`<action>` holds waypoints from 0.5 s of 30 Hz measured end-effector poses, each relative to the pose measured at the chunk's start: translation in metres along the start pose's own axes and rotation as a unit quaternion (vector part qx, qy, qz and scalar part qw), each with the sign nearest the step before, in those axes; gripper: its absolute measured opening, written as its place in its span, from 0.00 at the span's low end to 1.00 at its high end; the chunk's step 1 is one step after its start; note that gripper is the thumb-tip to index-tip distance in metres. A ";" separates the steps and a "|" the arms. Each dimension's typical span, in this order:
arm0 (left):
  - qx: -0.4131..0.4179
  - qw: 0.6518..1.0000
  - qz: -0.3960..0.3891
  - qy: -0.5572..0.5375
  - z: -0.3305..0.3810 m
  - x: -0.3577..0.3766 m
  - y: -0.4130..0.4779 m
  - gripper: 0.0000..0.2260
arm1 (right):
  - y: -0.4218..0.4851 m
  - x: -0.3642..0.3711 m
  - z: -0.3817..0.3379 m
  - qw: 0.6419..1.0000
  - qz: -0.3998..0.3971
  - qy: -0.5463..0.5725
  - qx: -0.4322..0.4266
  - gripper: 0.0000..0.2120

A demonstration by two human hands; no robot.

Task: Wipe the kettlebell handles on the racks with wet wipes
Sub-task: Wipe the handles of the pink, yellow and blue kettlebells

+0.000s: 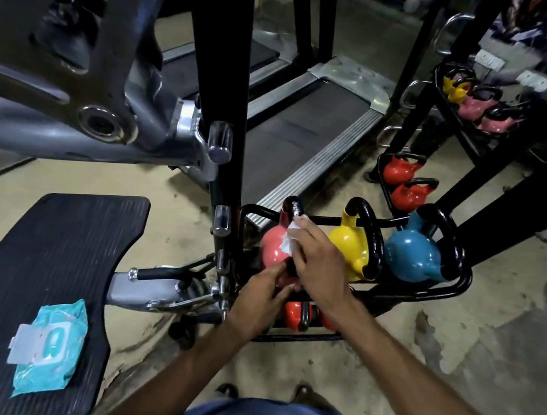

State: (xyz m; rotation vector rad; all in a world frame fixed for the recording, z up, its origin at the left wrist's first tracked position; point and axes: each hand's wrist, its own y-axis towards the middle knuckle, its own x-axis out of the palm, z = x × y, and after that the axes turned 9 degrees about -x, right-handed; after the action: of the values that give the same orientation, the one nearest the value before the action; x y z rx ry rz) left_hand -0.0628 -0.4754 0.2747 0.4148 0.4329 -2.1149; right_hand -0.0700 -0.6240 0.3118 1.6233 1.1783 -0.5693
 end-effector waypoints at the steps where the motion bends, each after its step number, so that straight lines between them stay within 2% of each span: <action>1: 0.003 1.000 -0.001 0.000 0.000 -0.001 -0.001 0.21 | -0.008 0.001 -0.007 0.995 0.061 0.051 0.064 0.12; 3: 0.008 1.000 -0.006 0.000 0.002 -0.003 -0.004 0.23 | -0.005 0.007 -0.016 0.961 0.136 0.138 0.197 0.13; 4: 0.007 1.000 -0.010 0.002 0.002 -0.004 -0.005 0.24 | 0.006 0.011 -0.012 0.938 0.146 0.173 0.261 0.12; 5: 0.008 1.000 -0.012 0.006 0.003 -0.004 -0.006 0.24 | 0.020 0.014 -0.007 0.909 0.146 0.217 0.326 0.11; 7: 0.012 1.000 -0.010 0.022 0.004 -0.005 -0.009 0.24 | 0.042 0.017 0.007 0.823 0.117 0.361 0.423 0.11; 8: 0.013 0.999 -0.010 0.029 0.006 -0.004 -0.010 0.25 | 0.046 0.012 0.006 0.783 0.089 0.432 0.438 0.13; 9: 0.013 0.999 -0.008 0.034 0.006 -0.003 -0.011 0.26 | 0.045 0.007 0.005 0.760 0.060 0.479 0.434 0.14; 10: 0.009 0.999 -0.004 0.039 0.007 -0.001 -0.012 0.27 | 0.040 0.000 0.002 0.757 0.027 0.498 0.422 0.14; 11: 0.005 0.999 0.002 0.039 0.006 0.000 -0.013 0.27 | 0.033 -0.005 0.001 0.769 0.006 0.496 0.402 0.14; 15: -0.015 0.999 0.028 -0.007 0.012 0.002 -0.025 0.26 | -0.008 -0.006 0.014 0.828 0.003 0.427 0.363 0.13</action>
State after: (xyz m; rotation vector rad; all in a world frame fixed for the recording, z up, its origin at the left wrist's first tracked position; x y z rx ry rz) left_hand -0.0869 -0.4692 0.2880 0.3909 0.4405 -2.0528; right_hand -0.0773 -0.6390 0.3076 2.7033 1.7089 -0.2706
